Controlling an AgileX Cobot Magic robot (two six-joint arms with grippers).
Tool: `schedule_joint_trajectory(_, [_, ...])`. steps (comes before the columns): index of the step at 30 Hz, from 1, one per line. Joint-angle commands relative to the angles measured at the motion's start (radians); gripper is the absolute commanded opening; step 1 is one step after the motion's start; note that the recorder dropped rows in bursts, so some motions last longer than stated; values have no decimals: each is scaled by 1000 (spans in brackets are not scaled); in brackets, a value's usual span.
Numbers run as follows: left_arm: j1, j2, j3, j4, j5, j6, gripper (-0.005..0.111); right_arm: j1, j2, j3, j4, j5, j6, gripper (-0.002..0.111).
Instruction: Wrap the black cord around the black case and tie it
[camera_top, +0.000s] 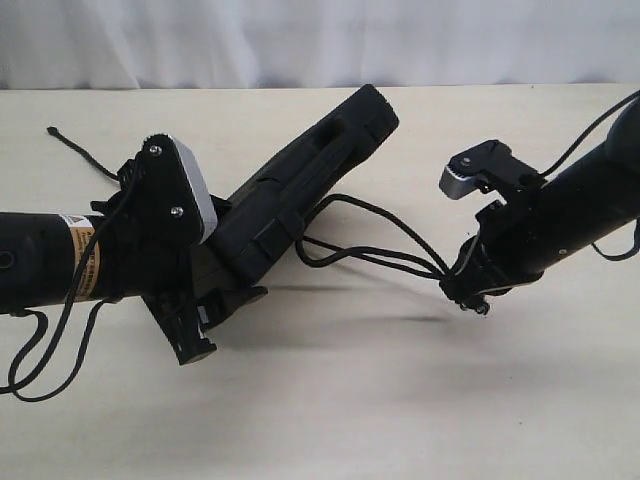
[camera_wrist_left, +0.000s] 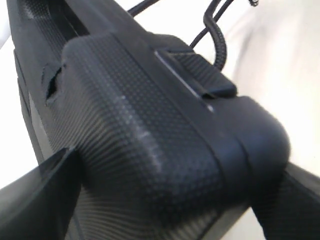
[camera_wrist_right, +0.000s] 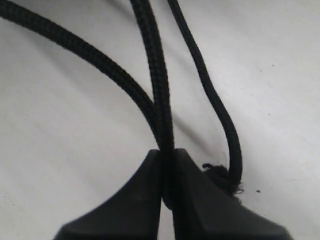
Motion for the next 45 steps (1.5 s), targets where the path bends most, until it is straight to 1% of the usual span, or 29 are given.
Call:
schedule_joint_trajectory(1, [2, -4, -5, -30, 19, -28, 0, -6, -27, 5, -43, -18, 117, 4])
schedule_joint_trajectory(7, [2, -4, -5, -27, 20, -28, 0, -6, -28, 5, -28, -26, 207, 4])
schedule_joint_trajectory(14, [2, -4, -5, -27, 18, -28, 0, -6, -28, 5, 131, -50, 235, 4])
schedule_joint_trajectory(18, [2, -4, -5, -26, -11, -28, 0, 2, -28, 5, 178, -48, 235, 4])
schedule_joint_trajectory(20, [2, -4, -5, -24, -42, -28, 0, 18, -28, 5, 197, -44, 235, 4])
schedule_joint_trajectory(24, [2, -4, -5, -24, -61, -28, 0, 77, -28, 5, 201, -56, 235, 4])
schedule_joint_trajectory(28, [2, -4, -5, -24, -61, -28, 0, 156, -28, 5, 237, -156, 235, 4])
schedule_joint_trajectory(30, [2, -4, -5, -24, -61, -28, 0, 175, -28, 5, 298, -223, 201, 4])
schedule_joint_trajectory(32, [2, -4, -5, -13, -61, -28, 0, 187, -28, 5, 360, -230, 110, 4])
schedule_joint_trajectory(33, [2, -4, -5, 61, -73, -28, 0, 187, -28, 5, 427, -204, 25, 4])
schedule_joint_trajectory(34, [2, -4, -5, 100, -90, -28, 0, 187, -28, 5, 458, -195, -19, 4])
schedule_joint_trajectory(35, [2, -4, -5, 138, -133, -28, 4, 187, -28, 5, 522, -188, -94, 4])
schedule_joint_trajectory(36, [2, -4, -5, 142, -147, -28, 10, 187, -28, 5, 554, -188, -124, 4])
schedule_joint_trajectory(38, [2, -4, -5, 135, -140, -30, 31, 187, -28, 5, 568, -192, -133, 4])
schedule_joint_trajectory(40, [2, -4, -5, 18, -112, -58, 53, 187, -28, 5, 568, -199, -133, 4])
schedule_joint_trajectory(41, [2, -4, -5, -28, -110, -58, 60, 187, -28, 5, 568, -199, -133, 4])
schedule_joint_trajectory(43, [2, -4, -5, -38, -117, -58, 68, 187, -28, 5, 568, -199, -131, 4])
schedule_joint_trajectory(45, [2, -4, -5, -26, -130, -58, 72, 187, -28, 5, 568, -199, -131, 4])
